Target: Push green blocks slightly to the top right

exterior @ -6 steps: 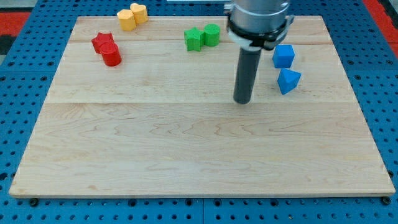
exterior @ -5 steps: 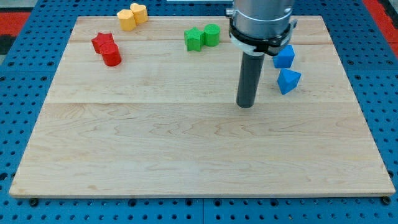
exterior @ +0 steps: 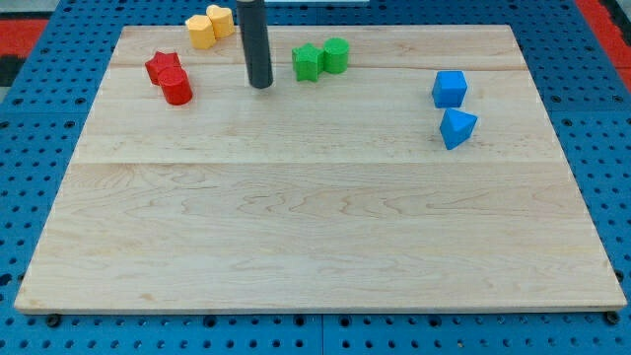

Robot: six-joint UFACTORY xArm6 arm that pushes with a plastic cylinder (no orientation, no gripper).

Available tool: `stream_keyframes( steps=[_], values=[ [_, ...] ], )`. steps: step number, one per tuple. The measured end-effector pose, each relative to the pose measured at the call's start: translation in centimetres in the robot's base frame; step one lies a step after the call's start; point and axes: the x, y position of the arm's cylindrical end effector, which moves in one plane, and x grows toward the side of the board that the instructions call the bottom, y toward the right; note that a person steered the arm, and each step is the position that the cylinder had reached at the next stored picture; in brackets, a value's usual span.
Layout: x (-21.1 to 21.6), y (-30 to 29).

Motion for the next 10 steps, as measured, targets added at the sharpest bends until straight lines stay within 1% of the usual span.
stream_keyframes(
  steps=[1,2,3,4,5,6,7,8,9,10],
  values=[
    [-3.6,4.2],
    [-3.9,9.2],
    [-3.9,11.6],
    [-3.2,12.0],
    [-3.1,15.3],
    [-3.3,16.3],
    [-4.0,11.4],
    [-5.7,13.6],
    [-5.8,17.3],
    [-5.7,19.5]
  ],
)
